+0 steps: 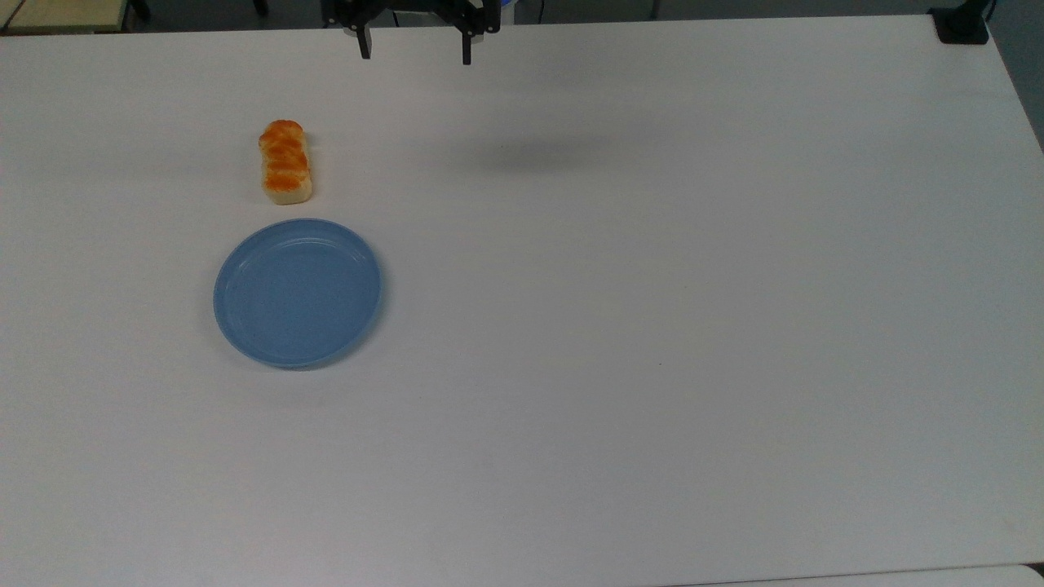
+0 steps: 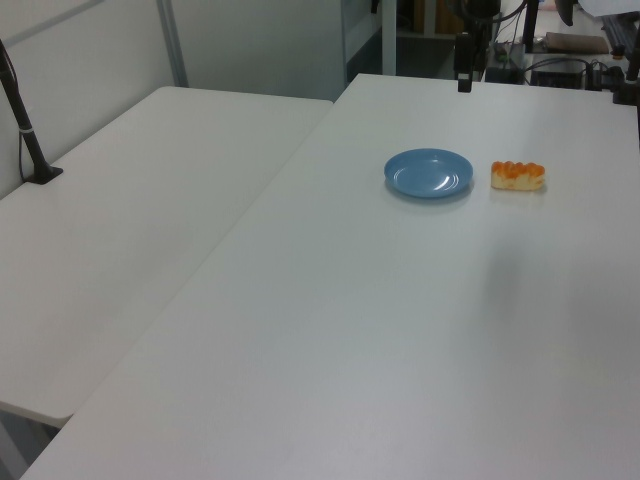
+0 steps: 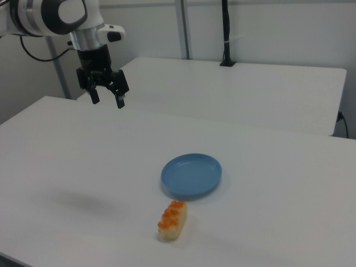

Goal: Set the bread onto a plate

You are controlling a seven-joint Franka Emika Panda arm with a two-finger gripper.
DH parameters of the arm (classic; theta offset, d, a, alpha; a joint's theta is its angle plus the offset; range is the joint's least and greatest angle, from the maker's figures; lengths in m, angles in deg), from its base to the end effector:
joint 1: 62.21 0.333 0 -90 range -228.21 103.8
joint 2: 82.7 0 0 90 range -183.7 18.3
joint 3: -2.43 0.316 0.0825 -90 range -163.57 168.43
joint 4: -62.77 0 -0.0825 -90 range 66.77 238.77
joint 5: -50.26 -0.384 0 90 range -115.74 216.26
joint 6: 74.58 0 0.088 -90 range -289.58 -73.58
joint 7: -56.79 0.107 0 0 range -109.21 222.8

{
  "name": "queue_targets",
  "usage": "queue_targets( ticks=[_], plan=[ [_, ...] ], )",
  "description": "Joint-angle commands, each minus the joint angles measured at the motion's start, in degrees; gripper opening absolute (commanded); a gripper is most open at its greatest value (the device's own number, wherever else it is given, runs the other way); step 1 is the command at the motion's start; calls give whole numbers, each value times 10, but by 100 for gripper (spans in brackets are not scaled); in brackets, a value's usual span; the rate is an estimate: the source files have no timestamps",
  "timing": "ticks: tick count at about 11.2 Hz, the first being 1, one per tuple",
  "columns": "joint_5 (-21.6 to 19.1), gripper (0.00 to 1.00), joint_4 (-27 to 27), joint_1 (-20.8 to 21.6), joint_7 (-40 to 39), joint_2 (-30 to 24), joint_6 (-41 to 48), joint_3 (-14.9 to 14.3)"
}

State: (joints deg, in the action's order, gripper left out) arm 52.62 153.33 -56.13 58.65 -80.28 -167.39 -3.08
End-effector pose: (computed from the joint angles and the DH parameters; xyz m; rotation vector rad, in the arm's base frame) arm 0.5712 0.0026 0.6006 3.0962 -0.0315 -0.0028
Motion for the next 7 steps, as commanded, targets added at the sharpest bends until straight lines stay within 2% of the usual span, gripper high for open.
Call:
queue_targets(
  ticks=[1,7],
  plan=[
    [-9,100,-1,3,7,-14,21,-10],
    [-9,100,-1,3,5,-14,22,-10]
  ],
)
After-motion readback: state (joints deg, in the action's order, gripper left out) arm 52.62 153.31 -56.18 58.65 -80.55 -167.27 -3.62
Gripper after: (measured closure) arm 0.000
